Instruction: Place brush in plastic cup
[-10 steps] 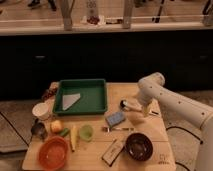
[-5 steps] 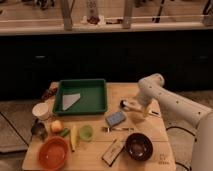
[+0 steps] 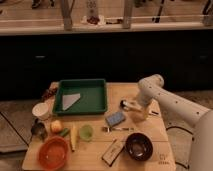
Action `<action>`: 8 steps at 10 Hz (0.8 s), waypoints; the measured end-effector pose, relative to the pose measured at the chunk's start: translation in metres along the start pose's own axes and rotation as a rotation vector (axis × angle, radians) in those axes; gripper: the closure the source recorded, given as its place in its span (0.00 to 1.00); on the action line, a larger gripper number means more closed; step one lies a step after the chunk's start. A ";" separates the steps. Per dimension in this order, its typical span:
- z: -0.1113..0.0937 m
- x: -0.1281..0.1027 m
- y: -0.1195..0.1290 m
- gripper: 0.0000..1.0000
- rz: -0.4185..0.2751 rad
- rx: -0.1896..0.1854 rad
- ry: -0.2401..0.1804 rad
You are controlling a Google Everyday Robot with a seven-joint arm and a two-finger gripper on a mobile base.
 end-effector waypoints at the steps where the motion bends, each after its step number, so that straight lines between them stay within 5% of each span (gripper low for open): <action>1: 0.001 0.001 0.000 0.24 0.002 -0.001 -0.001; 3: 0.002 0.003 0.001 0.42 0.003 -0.003 -0.004; 5: 0.003 0.004 0.002 0.72 0.008 -0.002 -0.009; 8: 0.003 0.005 0.002 0.99 0.005 -0.003 -0.003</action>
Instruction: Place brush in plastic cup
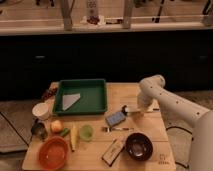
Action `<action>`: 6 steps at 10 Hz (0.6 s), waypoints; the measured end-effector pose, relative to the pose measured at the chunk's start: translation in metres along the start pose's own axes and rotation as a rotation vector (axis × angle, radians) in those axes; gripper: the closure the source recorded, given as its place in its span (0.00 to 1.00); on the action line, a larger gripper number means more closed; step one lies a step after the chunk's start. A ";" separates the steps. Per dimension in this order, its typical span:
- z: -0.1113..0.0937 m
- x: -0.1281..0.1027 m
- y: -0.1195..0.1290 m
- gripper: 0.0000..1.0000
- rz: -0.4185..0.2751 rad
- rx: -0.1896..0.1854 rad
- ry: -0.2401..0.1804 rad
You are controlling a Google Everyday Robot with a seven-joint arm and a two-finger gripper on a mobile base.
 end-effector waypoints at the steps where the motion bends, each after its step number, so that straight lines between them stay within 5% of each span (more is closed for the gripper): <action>1: 0.000 -0.001 -0.001 1.00 -0.003 0.000 0.000; 6: -0.046 0.000 0.004 1.00 -0.044 0.029 0.024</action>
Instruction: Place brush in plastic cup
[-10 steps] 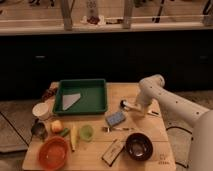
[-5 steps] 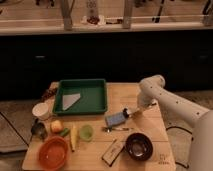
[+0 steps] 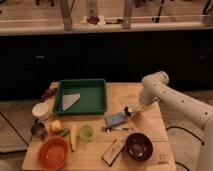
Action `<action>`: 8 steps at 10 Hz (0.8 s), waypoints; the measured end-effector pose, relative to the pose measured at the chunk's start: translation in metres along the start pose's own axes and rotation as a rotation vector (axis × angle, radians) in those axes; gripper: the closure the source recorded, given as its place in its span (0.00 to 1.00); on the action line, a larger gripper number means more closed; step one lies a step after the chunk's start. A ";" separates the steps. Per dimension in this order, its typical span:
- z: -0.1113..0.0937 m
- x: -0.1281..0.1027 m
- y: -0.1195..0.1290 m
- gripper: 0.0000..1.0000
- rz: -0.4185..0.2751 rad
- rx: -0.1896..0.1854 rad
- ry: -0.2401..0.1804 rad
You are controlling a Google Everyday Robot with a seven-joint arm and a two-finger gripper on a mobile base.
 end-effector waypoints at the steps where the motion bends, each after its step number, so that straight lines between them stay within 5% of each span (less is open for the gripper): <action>1: -0.005 -0.002 0.000 1.00 -0.015 0.003 0.003; 8: -0.050 -0.028 -0.002 1.00 -0.120 0.013 0.023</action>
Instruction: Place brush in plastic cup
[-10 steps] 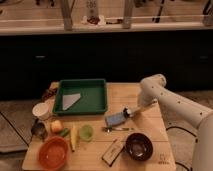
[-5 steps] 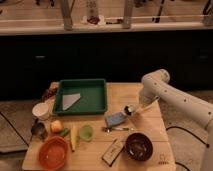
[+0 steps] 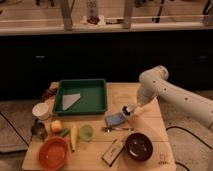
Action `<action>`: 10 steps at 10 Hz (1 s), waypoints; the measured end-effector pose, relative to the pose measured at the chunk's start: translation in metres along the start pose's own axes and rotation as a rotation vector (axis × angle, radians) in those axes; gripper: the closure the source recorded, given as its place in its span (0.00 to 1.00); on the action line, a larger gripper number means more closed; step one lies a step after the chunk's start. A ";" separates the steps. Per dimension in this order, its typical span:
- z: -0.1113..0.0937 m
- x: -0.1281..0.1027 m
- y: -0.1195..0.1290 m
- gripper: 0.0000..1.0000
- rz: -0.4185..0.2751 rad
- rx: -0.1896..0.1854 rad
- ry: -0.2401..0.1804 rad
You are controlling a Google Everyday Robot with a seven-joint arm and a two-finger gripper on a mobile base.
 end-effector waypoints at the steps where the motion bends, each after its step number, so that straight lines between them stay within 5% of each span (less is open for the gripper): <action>1: -0.004 -0.003 0.000 1.00 -0.011 -0.001 0.004; 10: -0.034 -0.042 -0.014 1.00 -0.141 -0.016 0.030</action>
